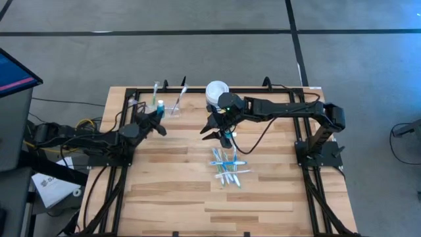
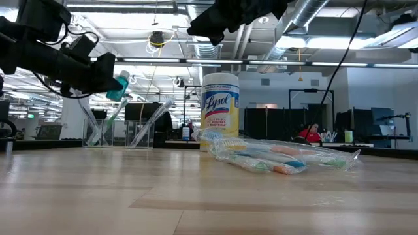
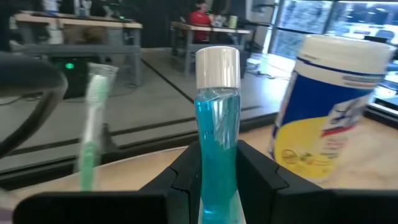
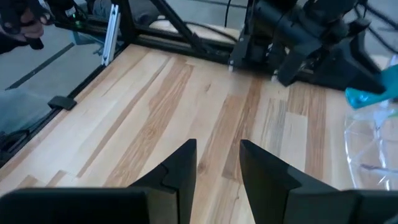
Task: Pick & Place toothbrushing station
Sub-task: Put the mouthwash into the transparent organizer
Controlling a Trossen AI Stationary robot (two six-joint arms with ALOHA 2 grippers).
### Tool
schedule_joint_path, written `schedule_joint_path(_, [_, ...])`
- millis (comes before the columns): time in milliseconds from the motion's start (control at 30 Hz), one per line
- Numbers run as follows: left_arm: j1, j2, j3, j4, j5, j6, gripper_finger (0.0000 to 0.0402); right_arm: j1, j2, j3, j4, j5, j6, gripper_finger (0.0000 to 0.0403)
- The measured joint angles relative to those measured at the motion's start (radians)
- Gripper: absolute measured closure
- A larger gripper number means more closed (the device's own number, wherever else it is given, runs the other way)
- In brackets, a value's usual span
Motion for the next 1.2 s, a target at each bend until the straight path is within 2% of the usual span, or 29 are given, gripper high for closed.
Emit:
schedule_joint_path(233, [0.005,0.0,0.0,0.007,-0.101,0.0,0.0332,0.0,0.01,0.0,0.021,0.0,-0.003,0.029])
schedule_joint_path(333, [0.033,0.0,0.0,0.032,-0.106,0.0,0.0332,0.0,0.008,0.0,0.026,-0.001,-0.011,0.029])
schedule_joint_path(800, [0.165,0.018,0.001,0.104,0.033,0.012,0.0332,0.0,0.008,0.0,0.048,0.0,-0.011,0.029])
schedule_joint_path(1200, [0.249,0.044,0.062,0.154,0.074,0.164,0.0332,-0.001,0.008,0.0,0.047,0.0,-0.013,0.029])
